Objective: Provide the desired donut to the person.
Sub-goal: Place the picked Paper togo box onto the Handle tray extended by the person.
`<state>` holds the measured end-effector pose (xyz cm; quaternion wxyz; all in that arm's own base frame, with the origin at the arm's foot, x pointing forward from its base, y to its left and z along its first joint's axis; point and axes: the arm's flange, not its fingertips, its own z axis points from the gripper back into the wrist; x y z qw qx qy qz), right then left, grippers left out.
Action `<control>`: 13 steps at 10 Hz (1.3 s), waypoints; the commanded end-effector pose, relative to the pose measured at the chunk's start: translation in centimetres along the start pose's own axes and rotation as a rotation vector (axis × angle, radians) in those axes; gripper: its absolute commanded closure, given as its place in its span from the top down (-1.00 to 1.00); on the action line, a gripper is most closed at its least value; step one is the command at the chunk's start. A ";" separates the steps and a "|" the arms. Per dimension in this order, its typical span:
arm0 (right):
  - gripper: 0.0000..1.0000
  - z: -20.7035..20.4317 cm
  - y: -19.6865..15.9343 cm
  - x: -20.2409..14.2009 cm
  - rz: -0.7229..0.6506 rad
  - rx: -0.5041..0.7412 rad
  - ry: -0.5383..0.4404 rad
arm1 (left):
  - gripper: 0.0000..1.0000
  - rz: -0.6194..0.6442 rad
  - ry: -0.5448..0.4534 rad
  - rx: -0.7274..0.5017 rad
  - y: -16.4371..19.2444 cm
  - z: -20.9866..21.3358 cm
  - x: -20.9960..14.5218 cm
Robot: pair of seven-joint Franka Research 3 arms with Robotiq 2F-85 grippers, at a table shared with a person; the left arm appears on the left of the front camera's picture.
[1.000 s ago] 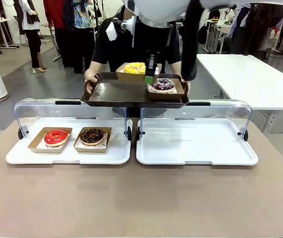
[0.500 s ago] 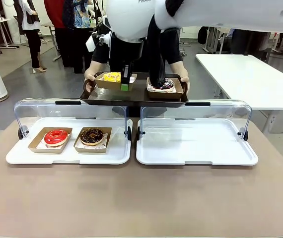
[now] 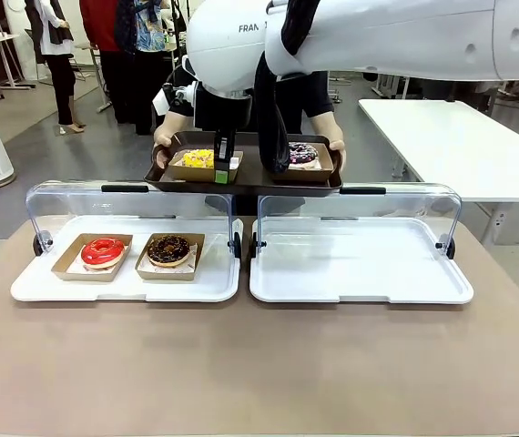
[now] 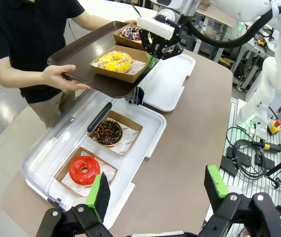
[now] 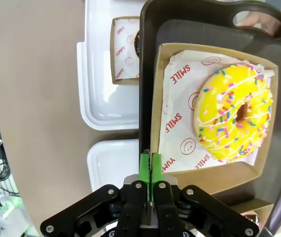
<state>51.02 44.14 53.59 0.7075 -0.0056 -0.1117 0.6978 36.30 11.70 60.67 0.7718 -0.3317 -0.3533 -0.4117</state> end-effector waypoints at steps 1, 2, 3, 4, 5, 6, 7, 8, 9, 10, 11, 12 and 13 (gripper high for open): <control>-0.96 -0.3 -1.1 0.4 0.011 -0.029 0.026 | 1.00 0.002 -0.008 -0.006 -0.1 0.2 0.0; -0.96 -0.7 -1.2 0.3 0.013 -0.026 0.029 | 1.00 0.002 -0.008 -0.006 -0.1 0.2 0.0; -0.96 -1.2 -1.5 0.0 0.015 -0.023 0.033 | 1.00 0.002 -0.008 -0.006 -0.1 0.2 0.0; -0.96 -1.4 -2.0 -0.2 0.011 -0.027 0.032 | 1.00 0.002 -0.008 -0.006 -0.1 0.2 0.0; -0.96 -1.5 -2.3 -0.3 0.014 -0.019 0.022 | 1.00 0.002 -0.008 -0.006 -0.1 0.2 0.0; -0.89 -1.4 -2.2 -0.4 0.020 -0.026 0.026 | 1.00 0.002 -0.008 -0.006 -0.1 0.2 0.0; -0.13 -1.4 -2.2 -0.4 0.024 -0.023 0.022 | 1.00 0.002 -0.008 -0.006 -0.1 0.2 0.0; 0.26 -1.2 -2.2 -0.3 0.027 -0.028 0.018 | 1.00 0.002 -0.008 -0.006 -0.1 0.2 0.0; 1.00 -1.1 -2.3 -0.1 0.029 -0.032 0.016 | 1.00 0.002 -0.008 -0.006 -0.1 0.2 0.0; 1.00 -0.9 -2.2 0.0 0.033 -0.036 0.015 | 1.00 0.002 -0.008 -0.006 -0.1 0.2 0.0; 1.00 -0.8 -2.1 0.1 0.037 -0.039 0.016 | 1.00 0.002 -0.008 -0.006 -0.1 0.2 0.0; 0.66 -0.7 -2.0 0.1 0.039 -0.041 0.016 | 1.00 0.002 -0.008 -0.006 -0.1 0.2 0.0; 0.86 -0.8 -2.2 0.2 0.038 -0.047 0.013 | 1.00 0.002 -0.008 -0.006 -0.1 0.2 0.0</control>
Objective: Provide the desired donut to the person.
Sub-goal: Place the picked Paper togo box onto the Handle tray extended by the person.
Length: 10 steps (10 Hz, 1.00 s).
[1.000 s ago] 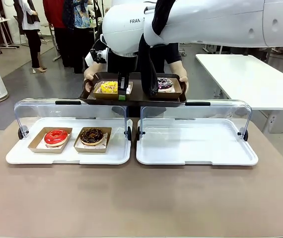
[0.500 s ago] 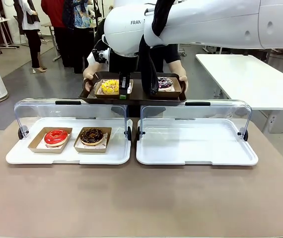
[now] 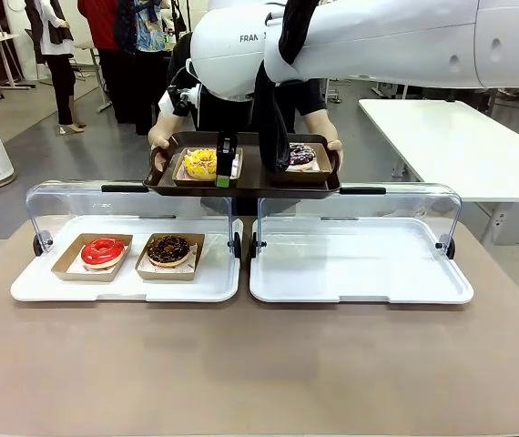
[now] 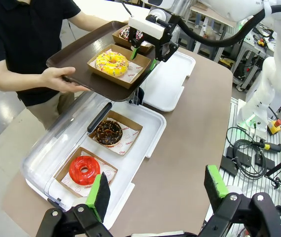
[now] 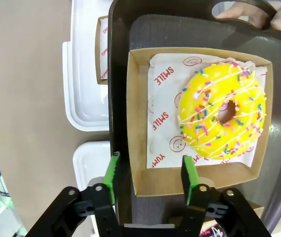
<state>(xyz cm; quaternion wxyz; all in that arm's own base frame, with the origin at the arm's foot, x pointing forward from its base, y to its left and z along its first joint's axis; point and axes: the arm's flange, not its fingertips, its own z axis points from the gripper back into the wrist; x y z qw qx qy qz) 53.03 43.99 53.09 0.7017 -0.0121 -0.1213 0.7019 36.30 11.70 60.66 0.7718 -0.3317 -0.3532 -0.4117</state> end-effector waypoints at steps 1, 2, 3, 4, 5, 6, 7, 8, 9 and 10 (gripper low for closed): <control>1.00 0.1 -0.3 0.5 0.024 -0.026 0.017 | 1.00 0.002 -0.008 -0.006 -0.1 0.2 0.0; 1.00 0.1 -0.2 0.5 0.028 -0.024 0.018 | 1.00 0.002 -0.008 -0.006 -0.1 0.2 0.0; 1.00 0.1 -0.2 0.5 0.029 -0.024 0.017 | 1.00 0.002 -0.008 -0.006 -0.1 0.2 0.0; 1.00 0.1 -0.3 0.6 0.028 -0.025 0.015 | 1.00 0.002 -0.008 -0.006 -0.1 0.2 0.0; 1.00 0.2 -0.3 0.6 0.028 -0.024 0.015 | 1.00 0.002 -0.008 -0.006 -0.1 0.2 0.0; 1.00 0.2 -0.2 0.6 0.026 -0.021 0.016 | 1.00 0.002 -0.008 -0.006 -0.1 0.2 0.0; 1.00 0.2 -0.1 0.5 0.026 -0.016 0.019 | 1.00 0.002 -0.008 -0.006 -0.1 0.2 0.0; 1.00 0.3 -0.1 0.5 0.020 -0.016 0.023 | 1.00 0.002 -0.008 -0.006 -0.1 0.2 0.0; 1.00 0.8 0.1 0.5 0.000 -0.003 0.014 | 1.00 0.002 -0.008 -0.006 -0.1 0.2 0.0; 1.00 2.2 1.2 0.2 0.022 0.024 0.050 | 1.00 0.002 -0.008 -0.006 -0.1 0.2 0.0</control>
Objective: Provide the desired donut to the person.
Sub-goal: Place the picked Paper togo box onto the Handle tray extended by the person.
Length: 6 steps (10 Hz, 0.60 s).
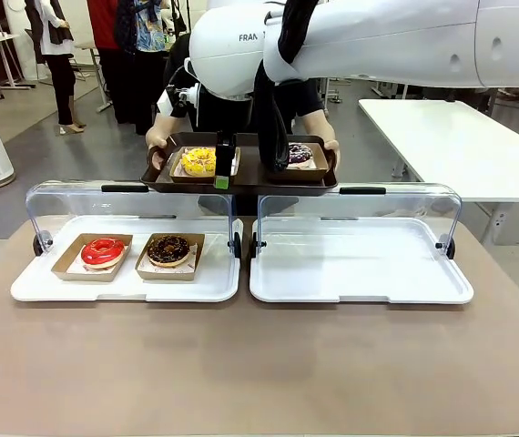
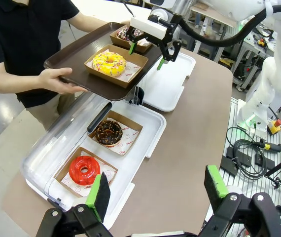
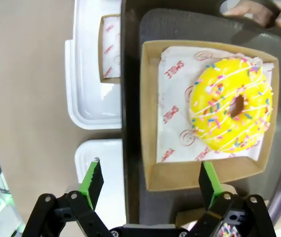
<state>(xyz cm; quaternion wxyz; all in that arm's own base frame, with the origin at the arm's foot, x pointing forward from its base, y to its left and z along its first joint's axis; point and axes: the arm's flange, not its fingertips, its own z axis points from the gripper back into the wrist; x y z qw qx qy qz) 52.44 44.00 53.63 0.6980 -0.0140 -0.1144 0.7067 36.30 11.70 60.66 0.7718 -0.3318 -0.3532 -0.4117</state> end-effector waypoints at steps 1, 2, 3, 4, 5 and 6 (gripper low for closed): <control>1.00 3.8 2.1 -0.9 -0.005 0.046 0.087 | 1.00 0.002 -0.008 -0.006 -0.1 0.2 0.0; 1.00 7.1 3.8 -2.6 -0.010 0.064 0.114 | 1.00 0.002 -0.008 -0.006 -0.1 0.2 0.0; 1.00 9.8 5.3 -4.5 -0.004 0.058 0.133 | 1.00 0.002 -0.008 -0.006 -0.1 0.2 0.0; 1.00 11.7 6.7 -6.8 -0.014 0.055 0.150 | 1.00 0.002 -0.008 -0.006 -0.1 0.2 0.0; 1.00 13.3 8.2 -9.2 -0.017 0.055 0.142 | 1.00 0.002 -0.008 -0.006 -0.1 0.2 0.0; 1.00 14.5 9.4 -11.9 -0.027 0.042 0.128 | 1.00 0.002 -0.008 -0.006 -0.1 0.2 0.0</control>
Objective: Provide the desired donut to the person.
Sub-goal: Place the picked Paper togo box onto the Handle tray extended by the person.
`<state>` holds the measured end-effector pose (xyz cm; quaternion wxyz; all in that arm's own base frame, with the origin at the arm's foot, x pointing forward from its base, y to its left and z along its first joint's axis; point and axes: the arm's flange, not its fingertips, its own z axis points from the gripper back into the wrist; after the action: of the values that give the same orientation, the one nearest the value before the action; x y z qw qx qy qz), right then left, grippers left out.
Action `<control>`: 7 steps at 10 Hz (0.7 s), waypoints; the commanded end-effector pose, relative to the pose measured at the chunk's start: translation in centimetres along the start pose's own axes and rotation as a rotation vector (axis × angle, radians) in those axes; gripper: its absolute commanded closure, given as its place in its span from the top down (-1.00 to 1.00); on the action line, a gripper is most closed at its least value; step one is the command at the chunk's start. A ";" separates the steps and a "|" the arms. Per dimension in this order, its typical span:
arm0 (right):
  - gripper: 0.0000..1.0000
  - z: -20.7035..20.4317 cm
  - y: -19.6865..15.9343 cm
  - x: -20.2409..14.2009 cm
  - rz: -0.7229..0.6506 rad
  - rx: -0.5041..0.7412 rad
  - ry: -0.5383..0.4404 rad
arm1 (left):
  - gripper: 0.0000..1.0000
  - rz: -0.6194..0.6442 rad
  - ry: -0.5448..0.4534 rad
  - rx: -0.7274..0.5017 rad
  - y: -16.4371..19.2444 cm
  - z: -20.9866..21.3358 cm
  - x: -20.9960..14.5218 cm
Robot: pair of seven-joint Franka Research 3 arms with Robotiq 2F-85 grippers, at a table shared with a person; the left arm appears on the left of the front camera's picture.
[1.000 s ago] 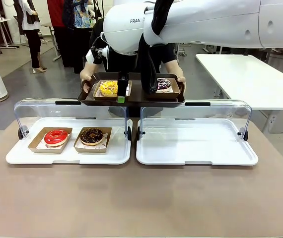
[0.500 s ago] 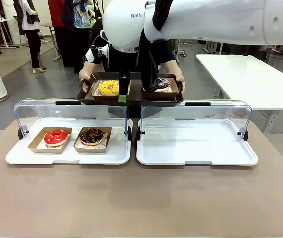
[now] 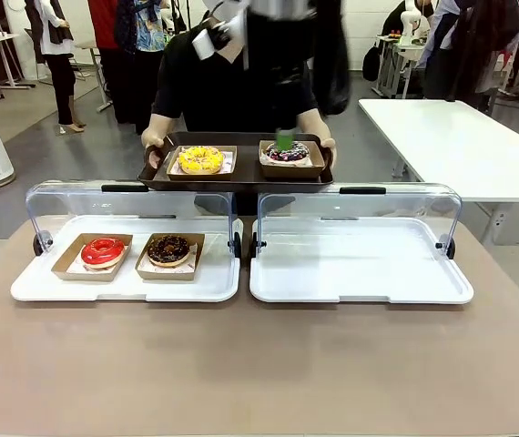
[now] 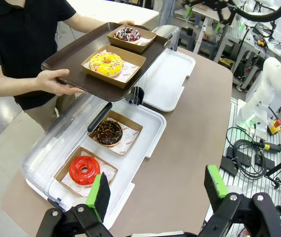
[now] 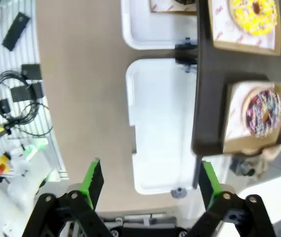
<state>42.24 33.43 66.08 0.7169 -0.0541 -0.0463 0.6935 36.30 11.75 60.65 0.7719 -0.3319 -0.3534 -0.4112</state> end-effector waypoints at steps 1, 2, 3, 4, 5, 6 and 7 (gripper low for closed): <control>1.00 -1.4 2.4 -6.9 -0.021 -0.019 -0.035 | 1.00 0.001 -0.007 -0.006 -0.1 0.2 0.1; 1.00 -1.9 2.8 -10.0 -0.050 -0.010 -0.066 | 1.00 0.001 -0.007 -0.006 -0.1 0.2 0.1; 1.00 -2.6 3.1 -12.8 -0.074 -0.010 -0.092 | 1.00 0.001 -0.007 -0.006 -0.1 0.2 0.1; 1.00 -3.4 3.5 -14.7 -0.077 -0.003 -0.117 | 1.00 0.001 -0.007 -0.006 -0.1 0.2 0.1; 1.00 -4.0 3.6 -16.3 -0.095 -0.009 -0.134 | 1.00 0.001 -0.007 -0.006 -0.1 0.2 0.1; 1.00 -4.6 3.2 -17.2 -0.112 -0.017 -0.136 | 1.00 0.001 -0.007 -0.006 -0.1 0.2 0.1; 1.00 -5.2 2.6 -17.6 -0.125 -0.020 -0.126 | 1.00 0.001 -0.007 -0.006 -0.1 0.2 0.1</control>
<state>39.72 15.48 61.51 0.7583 -0.0188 -0.0877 0.6457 36.29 11.76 60.65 0.7720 -0.3318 -0.3534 -0.4112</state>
